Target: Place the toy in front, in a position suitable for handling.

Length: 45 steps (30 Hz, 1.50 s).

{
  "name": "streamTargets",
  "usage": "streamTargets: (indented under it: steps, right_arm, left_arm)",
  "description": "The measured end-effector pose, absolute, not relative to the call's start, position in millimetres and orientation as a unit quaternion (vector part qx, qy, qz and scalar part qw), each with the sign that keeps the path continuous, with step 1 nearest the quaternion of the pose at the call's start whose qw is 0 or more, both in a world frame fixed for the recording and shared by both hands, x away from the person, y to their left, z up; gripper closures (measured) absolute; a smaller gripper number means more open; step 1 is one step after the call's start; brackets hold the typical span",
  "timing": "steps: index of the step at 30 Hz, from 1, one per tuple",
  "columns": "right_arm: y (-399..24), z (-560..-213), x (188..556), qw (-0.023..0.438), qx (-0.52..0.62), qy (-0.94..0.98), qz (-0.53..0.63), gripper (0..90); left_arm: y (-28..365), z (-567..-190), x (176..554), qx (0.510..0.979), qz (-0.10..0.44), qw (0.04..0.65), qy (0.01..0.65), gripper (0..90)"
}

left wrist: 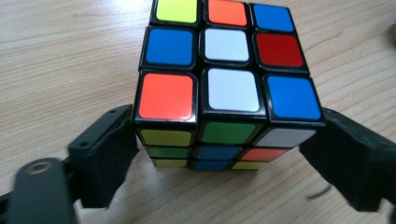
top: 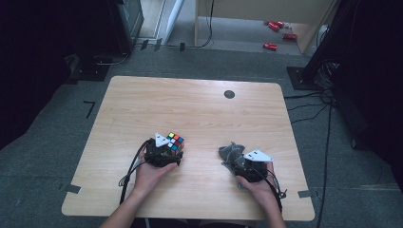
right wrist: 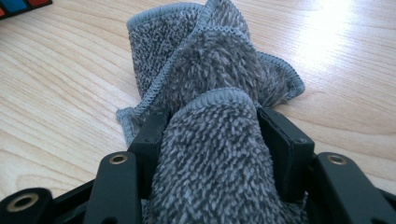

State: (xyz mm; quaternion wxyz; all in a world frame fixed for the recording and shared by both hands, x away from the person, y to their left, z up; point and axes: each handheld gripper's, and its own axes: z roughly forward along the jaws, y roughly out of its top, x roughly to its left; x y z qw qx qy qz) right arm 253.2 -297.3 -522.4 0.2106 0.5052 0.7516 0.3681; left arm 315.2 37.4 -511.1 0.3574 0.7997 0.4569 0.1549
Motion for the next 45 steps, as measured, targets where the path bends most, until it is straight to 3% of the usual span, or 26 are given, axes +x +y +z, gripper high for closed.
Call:
streamTargets:
  steps: [5, 12, 17, 23, 27, 32, 37, 42, 45]
  right_arm:
    - [-298.1, -522.5, 255.3, 0.207, 0.505, 0.751, 0.371, 47.6]
    - [-297.9, -522.5, 255.1, 0.208, 0.504, 0.752, 0.371, 47.6]
    - [-297.3, -522.4, 254.2, 0.211, 0.507, 0.75, 0.369, 47.7]
    - [-295.7, -520.1, 250.2, 0.233, 0.512, 0.737, 0.374, 61.7]
    - [-301.0, -516.2, 249.9, 0.219, 0.529, 0.71, 0.41, 65.9]
    - [-297.1, -507.0, 247.7, 0.218, 0.519, 0.703, 0.435, 66.3]
    - [-272.9, -486.0, 240.1, 0.226, 0.477, 0.714, 0.46, 66.2]
    - [-253.7, -467.7, 229.3, 0.187, 0.45, 0.714, 0.504, 66.2]
    - [-242.1, -453.9, 221.4, 0.19, 0.43, 0.714, 0.518, 66.0]
  left_arm:
    - [33.0, -512.5, 317.8, 0.794, 0.162, 0.346, 0.473, 17.2]
    - [31.5, -513.0, 317.4, 0.796, 0.177, 0.338, 0.471, 33.4]
    - [35.6, -512.9, 314.2, 0.794, 0.172, 0.346, 0.469, 34.2]
    - [51.3, -501.5, 296.8, 0.785, 0.156, 0.386, 0.459, 34.4]
    - [54.5, -496.5, 287.6, 0.796, 0.161, 0.397, 0.427, 34.4]
    - [53.6, -493.0, 280.7, 0.803, 0.154, 0.411, 0.403, 34.4]
    - [36.0, -492.1, 266.5, 0.83, 0.145, 0.422, 0.334, 34.4]
    - [30.1, -488.0, 259.7, 0.836, 0.137, 0.436, 0.304, 34.4]
    - [25.6, -487.3, 255.4, 0.845, 0.151, 0.427, 0.283, 34.4]
